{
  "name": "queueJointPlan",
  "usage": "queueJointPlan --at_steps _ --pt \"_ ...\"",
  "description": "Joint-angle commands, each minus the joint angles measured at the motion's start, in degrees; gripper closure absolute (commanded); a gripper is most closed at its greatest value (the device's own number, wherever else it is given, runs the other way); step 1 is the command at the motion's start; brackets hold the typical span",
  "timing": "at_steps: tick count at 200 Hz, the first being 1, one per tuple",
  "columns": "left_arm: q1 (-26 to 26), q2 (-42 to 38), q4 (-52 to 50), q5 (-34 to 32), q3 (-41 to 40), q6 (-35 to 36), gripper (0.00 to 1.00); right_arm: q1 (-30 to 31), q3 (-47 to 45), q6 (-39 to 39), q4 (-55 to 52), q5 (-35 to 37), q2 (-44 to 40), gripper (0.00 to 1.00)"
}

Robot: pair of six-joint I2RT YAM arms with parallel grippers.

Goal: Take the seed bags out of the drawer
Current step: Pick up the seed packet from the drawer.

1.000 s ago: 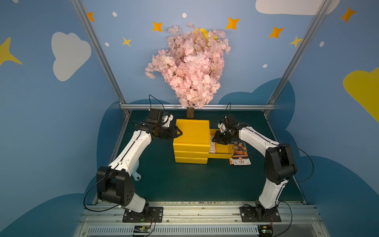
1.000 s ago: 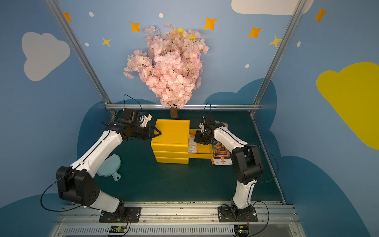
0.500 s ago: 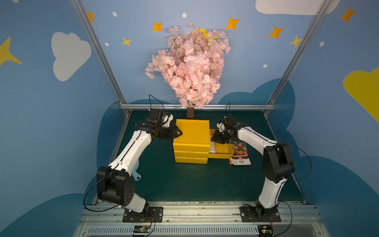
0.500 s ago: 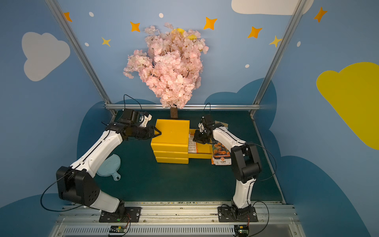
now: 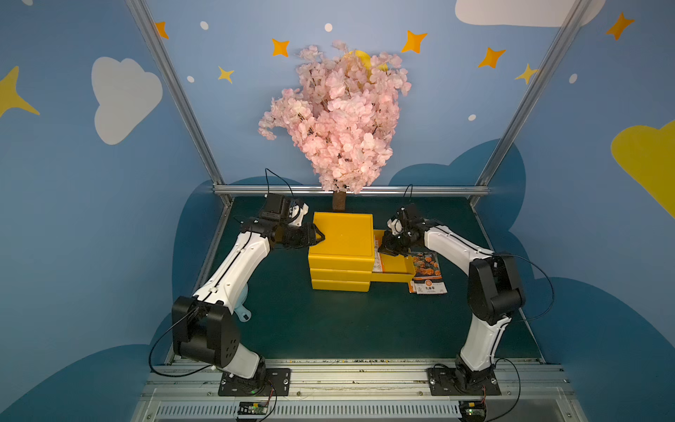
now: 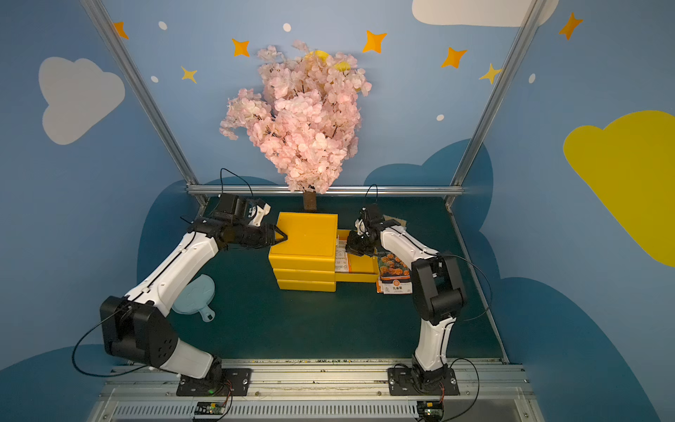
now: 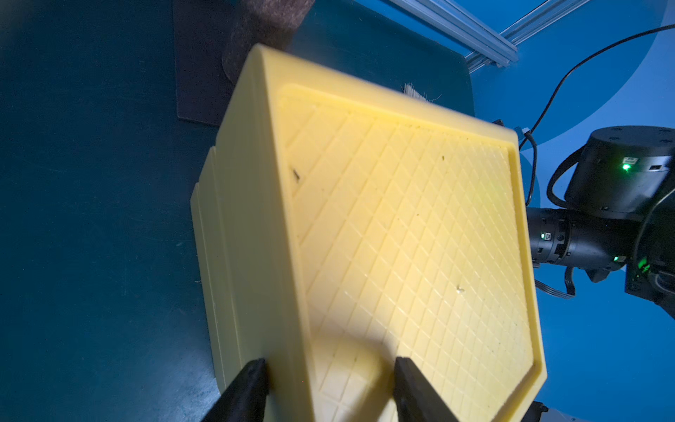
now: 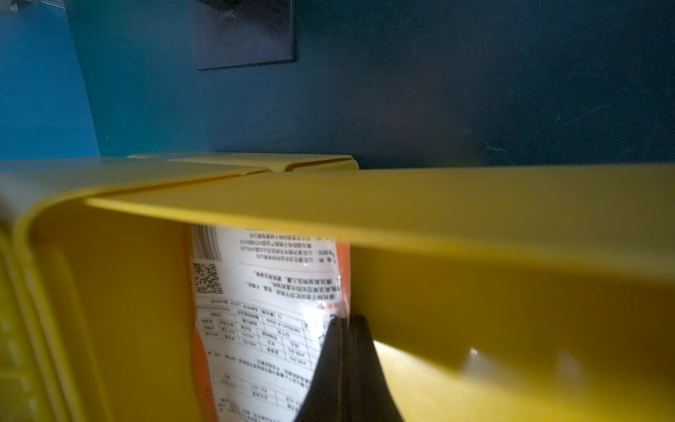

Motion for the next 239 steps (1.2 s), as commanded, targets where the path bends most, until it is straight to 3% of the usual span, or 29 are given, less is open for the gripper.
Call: queueJointPlan --at_steps 1,139,239 --pt "-0.9 1.1 -5.2 -1.3 -1.6 1.4 0.43 -0.7 -0.1 -0.5 -0.1 -1.1 -4.3 1.0" --pt "-0.9 1.4 -5.7 -0.9 -0.9 1.9 0.43 -1.9 8.9 -11.8 -17.9 10.2 -12.3 1.0" --pt "-0.9 1.4 -5.4 -0.3 -0.7 1.9 0.43 -7.3 8.7 -15.3 -18.7 13.0 -22.3 1.0"
